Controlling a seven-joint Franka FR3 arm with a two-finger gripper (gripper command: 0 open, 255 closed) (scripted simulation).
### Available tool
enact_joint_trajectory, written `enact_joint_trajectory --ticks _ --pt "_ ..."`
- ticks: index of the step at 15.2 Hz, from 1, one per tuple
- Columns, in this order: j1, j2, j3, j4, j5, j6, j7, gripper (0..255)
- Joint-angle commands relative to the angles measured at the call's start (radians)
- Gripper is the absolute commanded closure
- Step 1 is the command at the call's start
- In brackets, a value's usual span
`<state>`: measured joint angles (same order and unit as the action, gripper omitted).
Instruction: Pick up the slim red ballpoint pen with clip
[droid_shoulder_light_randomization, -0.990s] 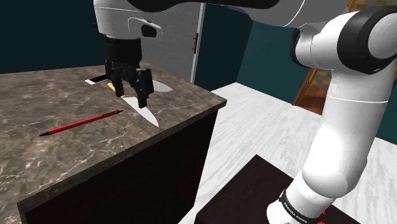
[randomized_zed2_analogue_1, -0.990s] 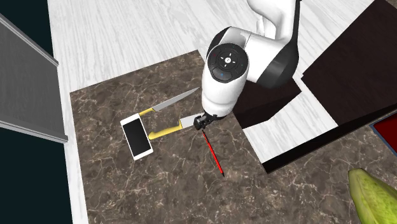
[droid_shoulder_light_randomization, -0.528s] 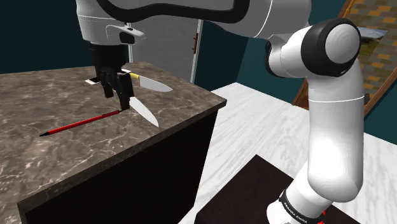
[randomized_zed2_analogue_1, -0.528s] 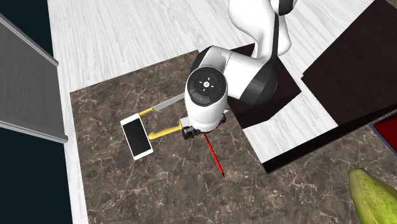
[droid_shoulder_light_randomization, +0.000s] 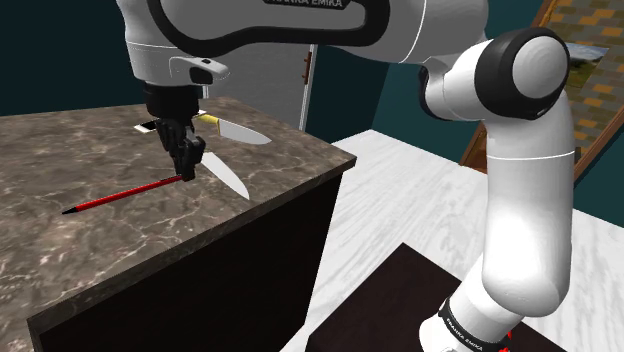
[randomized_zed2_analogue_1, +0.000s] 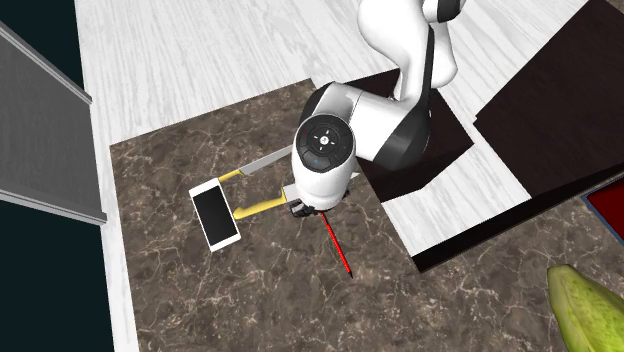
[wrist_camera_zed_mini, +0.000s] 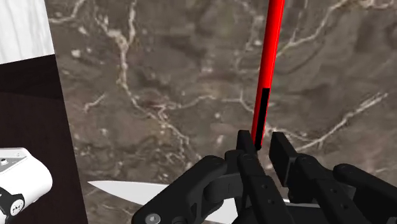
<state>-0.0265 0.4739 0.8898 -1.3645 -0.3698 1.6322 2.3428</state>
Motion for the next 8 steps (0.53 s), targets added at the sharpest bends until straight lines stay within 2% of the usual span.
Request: enact_joint_trajectory --ticks 1,8 --pt "0.002 0.003 0.0 -0.004 0.002 -0.006 0.0 255" --pt "0.008 0.006 0.0 0.015 0.0 -0.022 -0.001 255"
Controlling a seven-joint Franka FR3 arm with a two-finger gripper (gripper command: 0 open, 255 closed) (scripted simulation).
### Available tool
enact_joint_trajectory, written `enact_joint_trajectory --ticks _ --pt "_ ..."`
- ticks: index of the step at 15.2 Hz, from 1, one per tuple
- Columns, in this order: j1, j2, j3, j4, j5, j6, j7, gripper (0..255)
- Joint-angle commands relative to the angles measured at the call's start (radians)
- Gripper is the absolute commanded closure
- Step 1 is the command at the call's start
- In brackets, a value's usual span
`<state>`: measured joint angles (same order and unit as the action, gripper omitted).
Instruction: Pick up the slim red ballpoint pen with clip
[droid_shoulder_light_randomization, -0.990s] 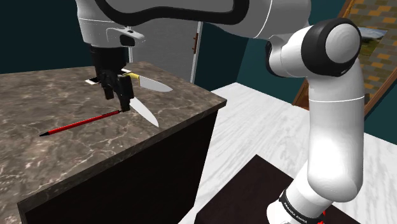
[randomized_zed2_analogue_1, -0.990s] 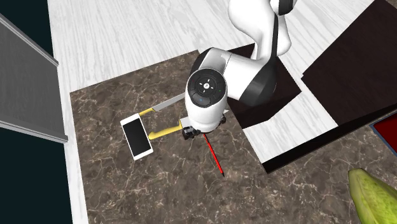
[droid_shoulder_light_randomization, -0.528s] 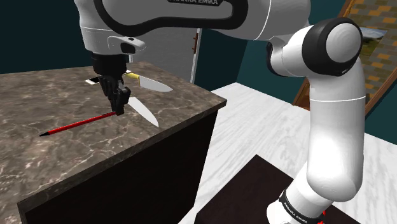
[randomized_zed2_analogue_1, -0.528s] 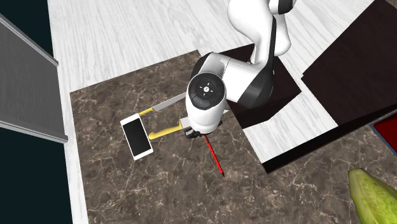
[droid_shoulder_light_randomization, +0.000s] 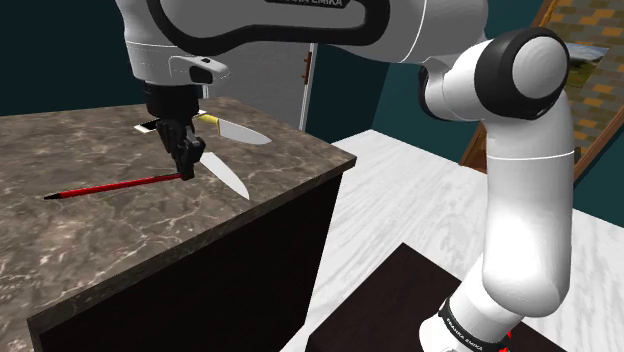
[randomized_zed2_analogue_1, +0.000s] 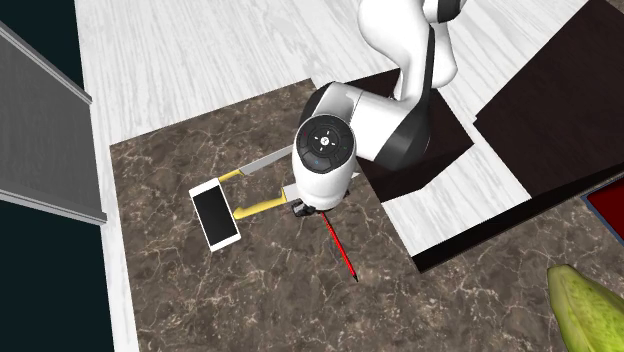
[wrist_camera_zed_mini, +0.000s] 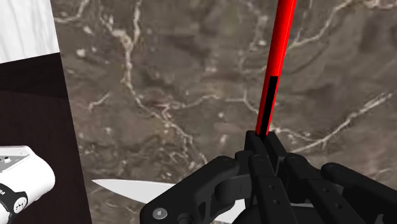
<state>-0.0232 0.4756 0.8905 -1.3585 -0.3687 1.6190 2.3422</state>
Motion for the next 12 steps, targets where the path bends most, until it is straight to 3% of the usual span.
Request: enact_joint_trajectory --ticks 1,12 --pt "0.009 0.005 -0.001 0.025 -0.001 -0.023 -0.002 255" --pt "0.089 0.042 -0.012 0.243 -0.026 -0.197 -0.013 255"
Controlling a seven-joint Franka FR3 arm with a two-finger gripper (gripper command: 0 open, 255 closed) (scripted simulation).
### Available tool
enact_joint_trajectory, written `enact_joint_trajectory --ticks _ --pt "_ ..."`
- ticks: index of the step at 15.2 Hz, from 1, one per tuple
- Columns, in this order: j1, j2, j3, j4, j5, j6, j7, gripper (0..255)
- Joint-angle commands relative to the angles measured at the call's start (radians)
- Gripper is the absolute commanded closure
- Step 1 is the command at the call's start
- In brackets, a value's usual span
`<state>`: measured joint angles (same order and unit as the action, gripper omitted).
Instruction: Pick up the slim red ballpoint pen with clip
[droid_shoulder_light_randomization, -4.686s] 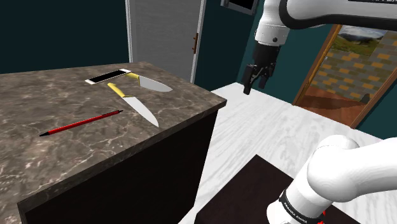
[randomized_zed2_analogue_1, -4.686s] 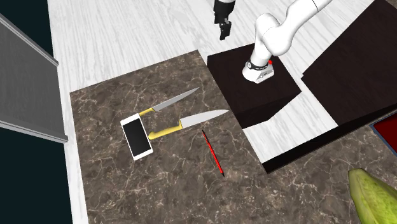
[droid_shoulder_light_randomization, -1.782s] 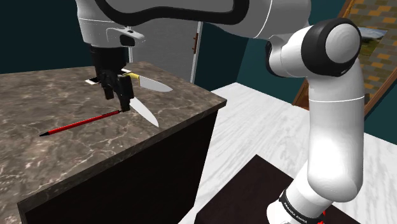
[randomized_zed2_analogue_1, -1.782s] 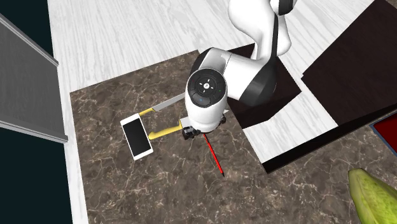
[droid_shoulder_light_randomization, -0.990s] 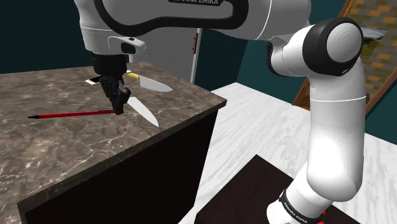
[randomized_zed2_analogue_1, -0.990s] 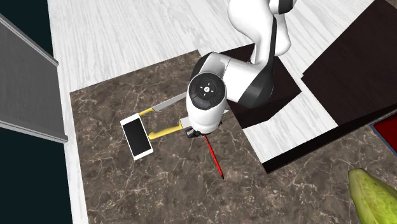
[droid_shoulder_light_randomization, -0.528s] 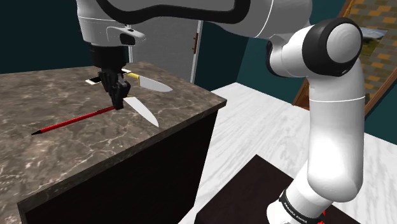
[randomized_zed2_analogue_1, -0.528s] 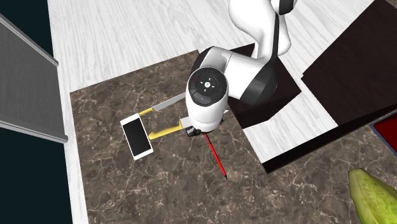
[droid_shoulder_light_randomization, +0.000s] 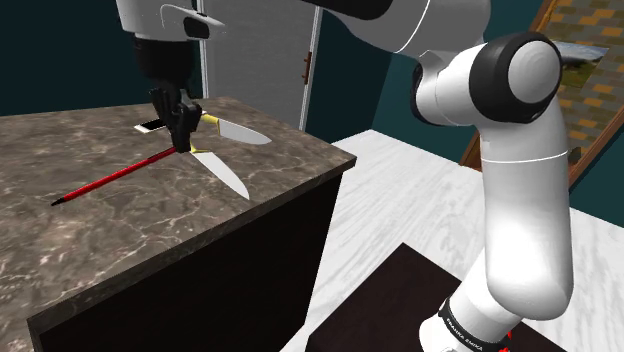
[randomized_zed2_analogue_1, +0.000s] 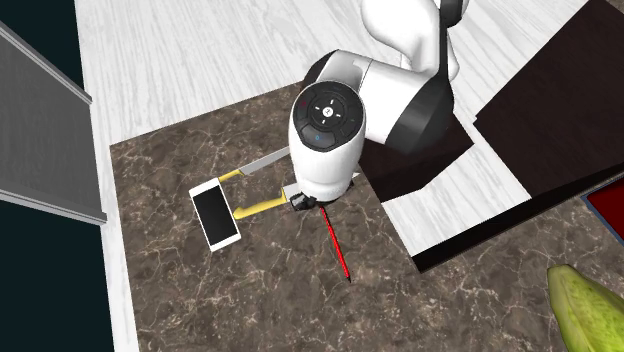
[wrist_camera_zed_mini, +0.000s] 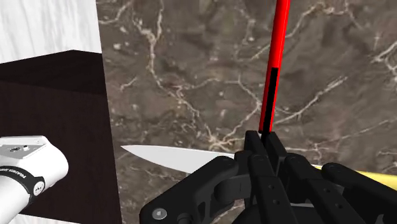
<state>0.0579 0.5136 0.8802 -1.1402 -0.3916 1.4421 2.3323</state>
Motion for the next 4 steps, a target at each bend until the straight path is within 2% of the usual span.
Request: enact_joint_trajectory --ticks 1,4 --pt "0.019 0.01 -0.004 0.05 -0.008 -0.038 -0.004 255" --pt "0.033 0.018 -0.007 0.08 -0.013 -0.059 -0.006 255"
